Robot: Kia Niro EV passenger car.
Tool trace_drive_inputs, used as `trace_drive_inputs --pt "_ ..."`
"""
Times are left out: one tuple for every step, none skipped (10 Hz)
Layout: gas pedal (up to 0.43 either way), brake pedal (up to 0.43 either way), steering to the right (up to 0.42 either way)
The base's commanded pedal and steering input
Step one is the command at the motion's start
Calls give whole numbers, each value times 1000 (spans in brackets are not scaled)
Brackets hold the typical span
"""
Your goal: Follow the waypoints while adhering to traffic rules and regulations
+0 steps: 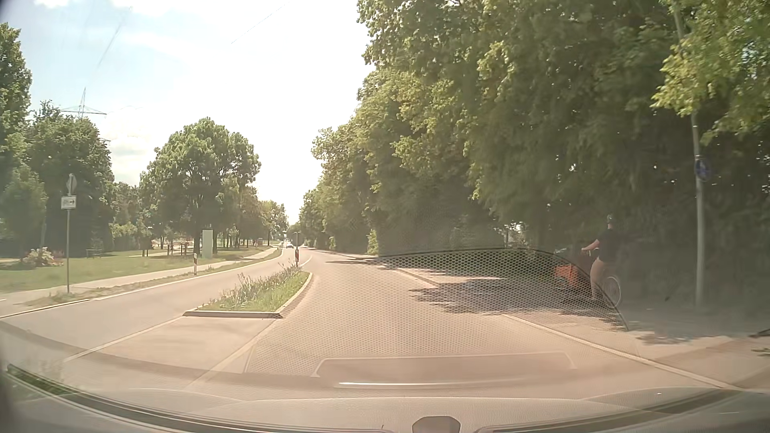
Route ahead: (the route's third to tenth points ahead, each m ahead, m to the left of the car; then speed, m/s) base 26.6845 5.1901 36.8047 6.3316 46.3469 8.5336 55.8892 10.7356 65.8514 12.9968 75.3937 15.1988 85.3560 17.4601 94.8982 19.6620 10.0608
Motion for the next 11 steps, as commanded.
trace_drive_inputs --pt "157 0 -40" --pt "157 0 -39" --pt "169 0 -36" --pt "169 0 -34" --pt "169 0 -33" --pt "169 0 -33" --pt "169 0 -33" --pt "169 0 -34" --pt "177 0 -36" --pt "189 0 -36" --pt "189 0 -36"
